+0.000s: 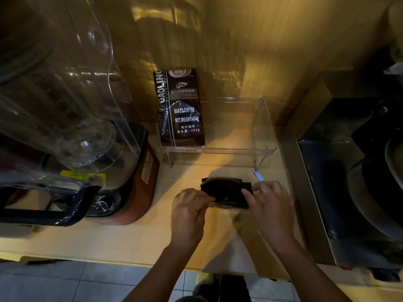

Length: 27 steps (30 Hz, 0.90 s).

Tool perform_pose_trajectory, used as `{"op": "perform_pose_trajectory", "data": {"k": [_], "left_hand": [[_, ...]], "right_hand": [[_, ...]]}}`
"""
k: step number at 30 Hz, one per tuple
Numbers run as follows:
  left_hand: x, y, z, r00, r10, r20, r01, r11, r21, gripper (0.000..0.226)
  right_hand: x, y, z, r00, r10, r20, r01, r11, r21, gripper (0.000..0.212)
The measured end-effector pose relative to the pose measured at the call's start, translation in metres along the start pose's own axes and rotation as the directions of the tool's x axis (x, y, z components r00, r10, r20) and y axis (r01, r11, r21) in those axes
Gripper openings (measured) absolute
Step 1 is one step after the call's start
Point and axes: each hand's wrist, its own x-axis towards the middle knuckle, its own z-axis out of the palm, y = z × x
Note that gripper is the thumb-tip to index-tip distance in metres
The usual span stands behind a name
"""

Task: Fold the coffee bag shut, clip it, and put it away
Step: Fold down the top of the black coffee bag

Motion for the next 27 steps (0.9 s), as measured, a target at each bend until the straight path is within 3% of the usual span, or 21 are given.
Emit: {"op": "perform_pose_trajectory", "data": {"k": [2, 4, 7, 11, 16, 22, 27], "left_hand": [[0.002, 0.0, 0.001, 1.0, -0.013, 0.02, 0.013, 1.0, 0.016, 0.013], [0.005, 0.0, 0.001, 1.0, -0.018, 0.019, 0.017, 0.999, 0.034, 0.012], [0.008, 0.001, 0.003, 0.999, -0.021, 0.035, 0.022, 1.0, -0.006, 0.01], [0.01, -0.002, 0.004, 0.992, -0.025, 0.122, 0.034, 0.997, -0.076, 0.006], [0.018, -0.004, 0.003, 0.986, -0.041, 0.162, 0.067, 0.985, -0.16, 0.01], [0.027, -0.002, 0.008, 0.956, -0.216, 0.201, 0.261, 0.936, -0.236, 0.02], [0.024, 0.002, 0.013, 0.926, -0.339, 0.168, 0.371, 0.901, -0.227, 0.027]], "right_hand": [[0.002, -0.003, 0.0, 0.967, -0.254, -0.036, 0.251, 0.966, -0.065, 0.009], [0.003, -0.009, 0.006, 0.889, -0.456, 0.028, 0.457, 0.886, -0.077, 0.014], [0.0, -0.019, 0.02, 0.807, -0.58, 0.11, 0.59, 0.783, -0.196, 0.015], [0.0, -0.023, 0.033, 0.823, -0.566, 0.043, 0.565, 0.81, -0.154, 0.007], [0.006, -0.021, 0.03, 0.843, -0.538, -0.009, 0.535, 0.84, -0.088, 0.023], [0.017, -0.004, 0.023, 0.956, -0.293, -0.02, 0.293, 0.945, 0.146, 0.017], [0.02, 0.006, 0.025, 0.999, -0.05, 0.013, 0.044, 0.953, 0.299, 0.025]]}}
